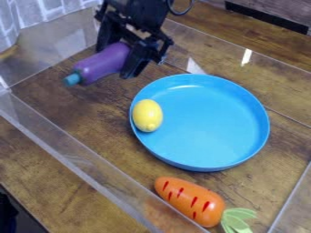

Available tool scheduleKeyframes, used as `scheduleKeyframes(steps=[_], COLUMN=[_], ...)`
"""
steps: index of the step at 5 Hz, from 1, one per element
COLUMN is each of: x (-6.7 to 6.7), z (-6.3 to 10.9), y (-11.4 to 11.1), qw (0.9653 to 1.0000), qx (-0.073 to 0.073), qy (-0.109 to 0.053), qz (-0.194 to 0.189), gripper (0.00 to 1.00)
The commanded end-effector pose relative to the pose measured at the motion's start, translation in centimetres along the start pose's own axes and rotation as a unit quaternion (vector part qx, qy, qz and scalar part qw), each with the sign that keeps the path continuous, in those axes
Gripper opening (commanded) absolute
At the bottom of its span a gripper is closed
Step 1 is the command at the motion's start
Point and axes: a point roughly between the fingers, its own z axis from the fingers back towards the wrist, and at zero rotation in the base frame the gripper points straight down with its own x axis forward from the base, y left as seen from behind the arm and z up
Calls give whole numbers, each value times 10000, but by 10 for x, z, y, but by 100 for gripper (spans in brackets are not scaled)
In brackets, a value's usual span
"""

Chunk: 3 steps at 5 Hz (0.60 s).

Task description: Remove the purple eggplant from the blue tray and put it on the table

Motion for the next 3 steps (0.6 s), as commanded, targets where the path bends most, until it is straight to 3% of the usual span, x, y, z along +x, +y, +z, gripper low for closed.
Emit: scheduleKeyframes(steps=[1, 3], x=[-10, -6], z=[10, -11], y=[12, 14], qw=[9992, 9992], qx=[-23, -6], qy=[-297, -228], qz=[260, 318], gripper=[0, 0])
